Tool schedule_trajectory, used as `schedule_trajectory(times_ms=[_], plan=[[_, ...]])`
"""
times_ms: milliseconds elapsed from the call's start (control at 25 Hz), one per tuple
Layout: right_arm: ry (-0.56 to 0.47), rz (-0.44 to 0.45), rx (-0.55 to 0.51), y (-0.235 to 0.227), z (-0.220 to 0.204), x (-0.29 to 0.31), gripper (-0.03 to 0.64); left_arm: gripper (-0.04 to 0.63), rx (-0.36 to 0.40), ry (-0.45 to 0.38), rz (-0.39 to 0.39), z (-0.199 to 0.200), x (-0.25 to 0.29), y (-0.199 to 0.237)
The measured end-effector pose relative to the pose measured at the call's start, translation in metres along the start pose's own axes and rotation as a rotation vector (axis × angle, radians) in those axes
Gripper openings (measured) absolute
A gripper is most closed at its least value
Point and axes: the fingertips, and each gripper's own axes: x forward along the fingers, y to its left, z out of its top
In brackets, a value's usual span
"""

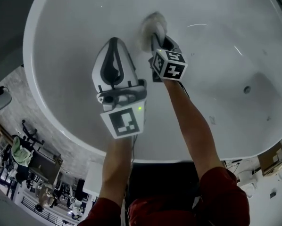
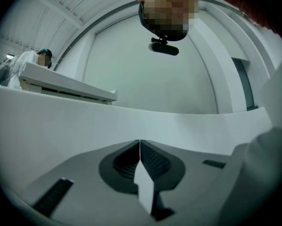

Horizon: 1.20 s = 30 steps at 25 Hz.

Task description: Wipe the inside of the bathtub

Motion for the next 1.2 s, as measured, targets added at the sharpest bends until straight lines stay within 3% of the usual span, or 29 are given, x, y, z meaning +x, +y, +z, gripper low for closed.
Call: schedule_trajectory(times_ms=[480,760,1200], plan=[[0.048,-0.111,0.016,-0.079,-0.035,0.025,0.092,0.017,-0.001,0.022,-0.088,-0.036,0.029,-0.042],[0.136,-0.170,-0.014,-0.127,-0.066,0.037,0.091,0.017,0.000,0.050,-0.123,-0.064,0.034,-0.062],[0.157,-0.159,-0.005,-0.127,-0.064,0.033,0.094,0.017,-0.001,0.046,-0.119,-0.054,0.031,-0.058]])
